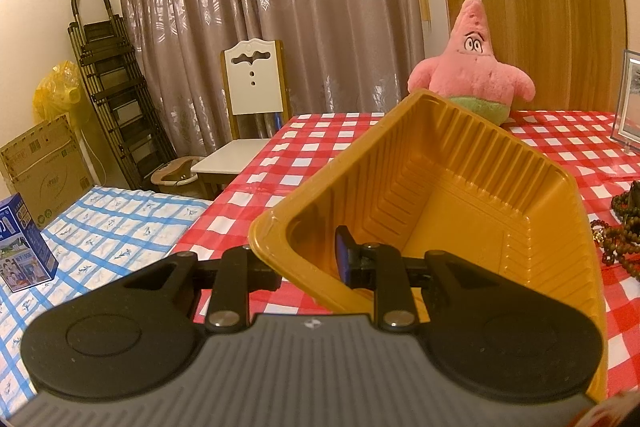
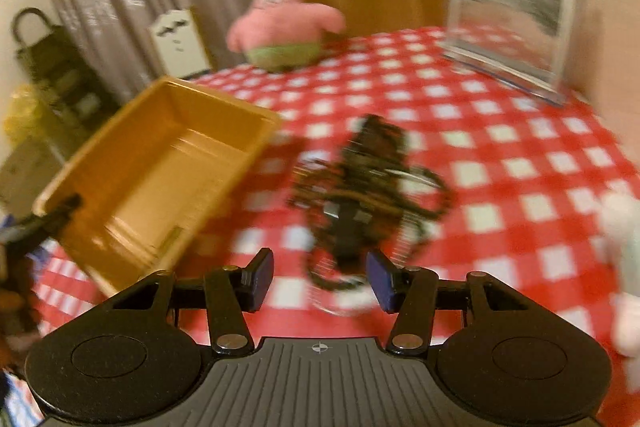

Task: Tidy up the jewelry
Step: 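Move the earring over the tray and release it from the right tool, then grasp the black watch in the pile with the right tool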

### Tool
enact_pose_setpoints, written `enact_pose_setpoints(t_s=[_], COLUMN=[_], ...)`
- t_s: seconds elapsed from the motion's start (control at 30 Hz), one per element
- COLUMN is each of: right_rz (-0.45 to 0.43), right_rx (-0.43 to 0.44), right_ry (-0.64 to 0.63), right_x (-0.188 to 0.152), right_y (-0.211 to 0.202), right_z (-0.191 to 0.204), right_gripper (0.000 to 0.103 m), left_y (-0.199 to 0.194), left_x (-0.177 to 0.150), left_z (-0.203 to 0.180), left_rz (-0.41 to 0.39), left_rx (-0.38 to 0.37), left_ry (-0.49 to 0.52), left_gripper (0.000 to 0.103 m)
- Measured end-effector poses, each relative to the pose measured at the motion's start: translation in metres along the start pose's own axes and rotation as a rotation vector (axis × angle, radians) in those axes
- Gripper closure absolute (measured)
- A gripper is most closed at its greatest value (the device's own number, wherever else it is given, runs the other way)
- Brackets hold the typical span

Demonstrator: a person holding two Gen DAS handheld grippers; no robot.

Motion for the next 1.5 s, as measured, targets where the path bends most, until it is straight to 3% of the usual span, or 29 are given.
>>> enact_pose_setpoints(t_s=[0.23,0.73,1.13,1.2,1.33,1.5], right_rz=[0.01,0.023,0.076,0.084,0.092,0.113], right_rx=[-0.061,-0.025,-0.068,-0.071,-0.074,-0.04], right_ry=[-0.032,-0.11,-0.181,-0.189,-0.193,-0.096], right_x=[-0.007,0.001,-0.005,-0.006,-0.006,0.001], right_y=[-0.005,0.027,0.068,0.071,0.069,0.055], right_z=[-0.03,-0.011,-0.005,-0.006,-0.004,0.001], right_gripper=[0.051,0.051,0.069,0.08,0.081,0.081], left_y=[0.0,0.005,0.008,0.008,0.009,0.009], left_x=[0.0,-0.001,-0.002,-0.001,-0.001,-0.002], left_z=[0.0,0.003,0.004,0.004,0.003,0.004], left_rz=[0.001,0.008,0.009,0.009,0.006,0.009], left_rx=[0.001,-0.001,-0.005,-0.008,-0.013,-0.017], left_ry=[0.0,-0.004,-0.005,-0.005,-0.003,-0.006], left_gripper=[0.08,0.08,0.08,0.08,0.08,0.08])
Point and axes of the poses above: each gripper's, at about its wrist camera, not at the fingertips, and y roughly the way its jaws point, z to its left, x to its top, the point moved 10 cm from there along y, roughly the way its jaws point, and after that the axes turned 8 degrees about -z, right-handed, at the moved point
